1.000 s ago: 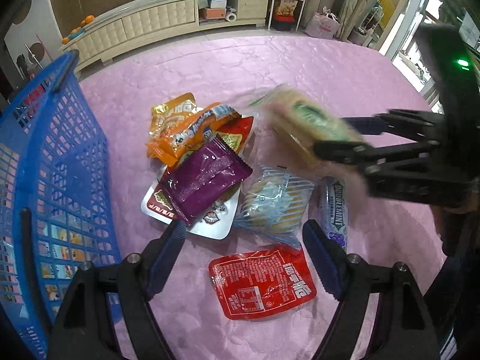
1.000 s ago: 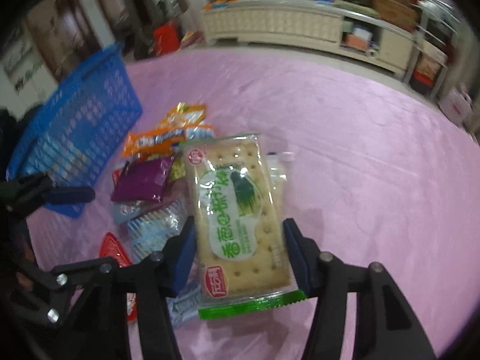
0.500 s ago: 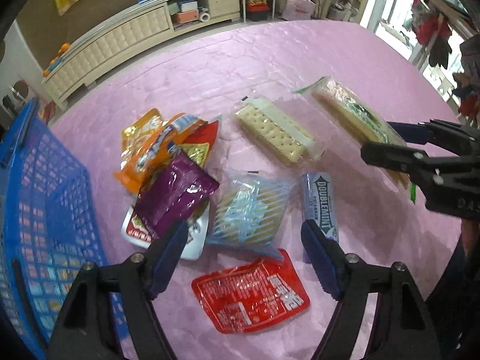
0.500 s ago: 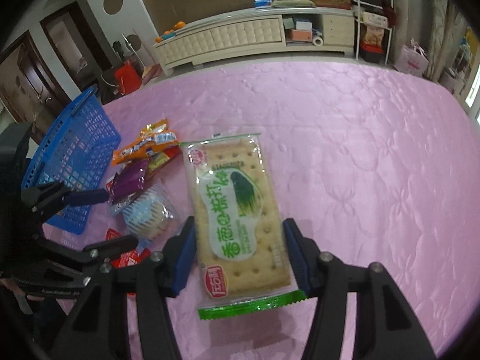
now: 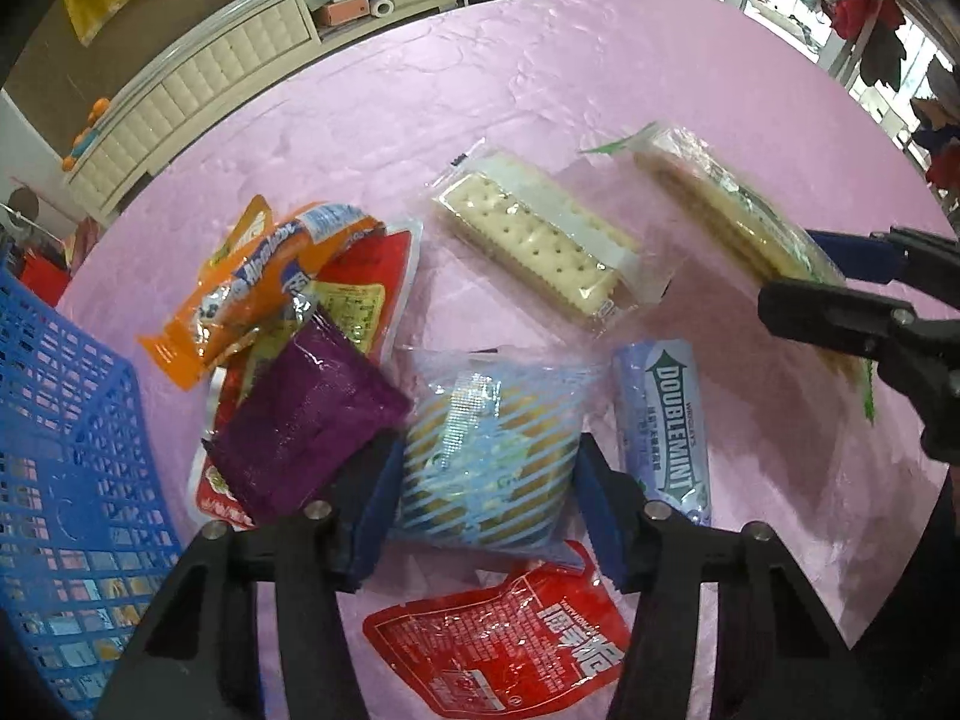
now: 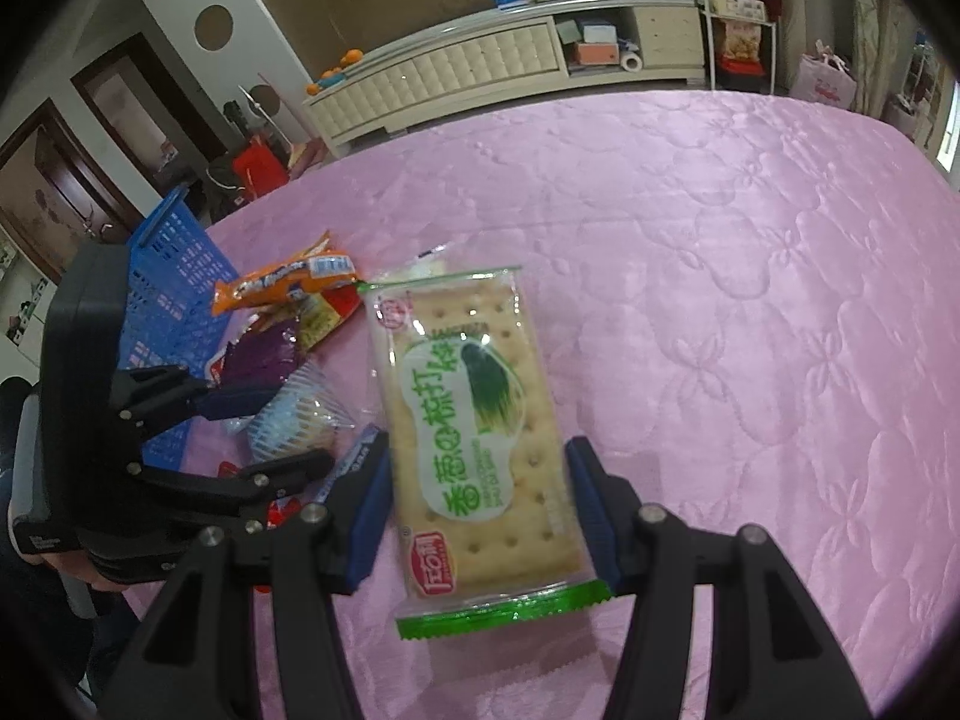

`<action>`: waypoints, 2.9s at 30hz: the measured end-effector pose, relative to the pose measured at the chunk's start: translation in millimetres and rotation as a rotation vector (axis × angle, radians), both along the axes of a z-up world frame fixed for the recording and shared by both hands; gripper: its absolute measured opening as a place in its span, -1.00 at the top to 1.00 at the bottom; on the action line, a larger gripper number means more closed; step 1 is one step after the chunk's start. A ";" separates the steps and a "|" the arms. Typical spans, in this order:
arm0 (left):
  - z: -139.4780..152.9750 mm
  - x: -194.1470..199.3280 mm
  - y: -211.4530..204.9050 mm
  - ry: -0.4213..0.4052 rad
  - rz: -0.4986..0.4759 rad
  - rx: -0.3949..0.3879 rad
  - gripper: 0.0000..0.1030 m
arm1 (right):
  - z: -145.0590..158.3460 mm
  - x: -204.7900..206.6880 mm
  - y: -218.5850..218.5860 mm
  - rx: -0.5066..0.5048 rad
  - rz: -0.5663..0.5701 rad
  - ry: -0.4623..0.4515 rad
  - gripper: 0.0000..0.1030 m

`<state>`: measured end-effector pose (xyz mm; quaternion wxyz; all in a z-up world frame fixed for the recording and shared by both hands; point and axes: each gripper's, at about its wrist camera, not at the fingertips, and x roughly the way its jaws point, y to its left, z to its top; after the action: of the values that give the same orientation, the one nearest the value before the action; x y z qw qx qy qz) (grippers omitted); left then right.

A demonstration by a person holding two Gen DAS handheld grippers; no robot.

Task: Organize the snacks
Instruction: 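Lift the cracker pack with the right gripper while the left gripper grasps the striped bag, then carry both packs over the blue basket and open both grippers to drop them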

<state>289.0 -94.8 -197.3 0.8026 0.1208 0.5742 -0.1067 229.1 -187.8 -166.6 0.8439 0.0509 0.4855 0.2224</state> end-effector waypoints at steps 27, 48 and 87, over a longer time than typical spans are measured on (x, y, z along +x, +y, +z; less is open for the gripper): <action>143.5 -100.3 58.3 -0.277 0.125 -0.166 0.01 | 102.7 -56.7 47.5 -0.017 0.049 -0.130 -0.18; 188.8 -142.5 199.4 -0.406 0.307 -0.135 0.01 | 152.9 -57.9 173.4 -0.012 0.256 -0.230 -0.18; 131.1 -30.2 291.7 -0.227 0.401 -0.164 0.01 | 104.1 33.4 320.5 -0.204 0.365 -0.061 -0.18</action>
<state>258.8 196.9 -66.2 0.8743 -0.0501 0.4822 0.0228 262.5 132.7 -62.5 0.8048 -0.1304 0.4807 0.3228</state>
